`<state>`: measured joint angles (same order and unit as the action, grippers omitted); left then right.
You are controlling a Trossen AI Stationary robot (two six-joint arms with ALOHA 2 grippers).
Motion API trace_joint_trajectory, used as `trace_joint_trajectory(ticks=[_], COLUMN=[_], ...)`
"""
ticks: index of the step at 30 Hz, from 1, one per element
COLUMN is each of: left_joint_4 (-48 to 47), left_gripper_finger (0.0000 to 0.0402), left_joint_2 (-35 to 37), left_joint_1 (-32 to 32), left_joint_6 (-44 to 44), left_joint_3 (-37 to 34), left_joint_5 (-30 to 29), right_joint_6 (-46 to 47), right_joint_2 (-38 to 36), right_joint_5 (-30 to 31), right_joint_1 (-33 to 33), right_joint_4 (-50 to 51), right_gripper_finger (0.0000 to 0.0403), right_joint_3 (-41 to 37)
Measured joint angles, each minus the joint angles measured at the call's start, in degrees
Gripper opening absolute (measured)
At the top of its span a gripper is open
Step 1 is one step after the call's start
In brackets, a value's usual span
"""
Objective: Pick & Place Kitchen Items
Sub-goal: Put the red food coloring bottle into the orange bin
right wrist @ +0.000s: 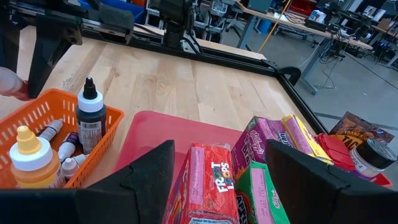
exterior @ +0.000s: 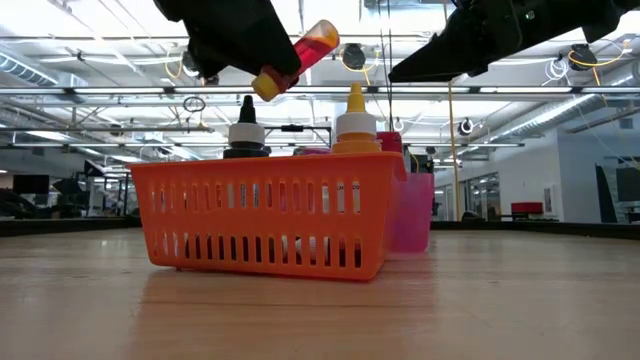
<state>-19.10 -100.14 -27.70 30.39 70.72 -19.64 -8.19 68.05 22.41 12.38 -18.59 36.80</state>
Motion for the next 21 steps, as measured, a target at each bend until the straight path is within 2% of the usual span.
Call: trace_joint_trajectory(ticks=[21], left_joint_4=[2.9], left_gripper_finger=[0.0072], left_joint_2=[0.0], left_joint_1=[0.0], left_joint_6=[-0.1], left_joint_3=[0.0], left_joint_5=[-1.5], right_joint_6=[0.0], right_joint_2=[0.0], right_joint_5=[0.0], right_joint_1=[0.0], right_joint_4=[0.0], right_gripper_finger=[0.0242], right_joint_3=[0.0])
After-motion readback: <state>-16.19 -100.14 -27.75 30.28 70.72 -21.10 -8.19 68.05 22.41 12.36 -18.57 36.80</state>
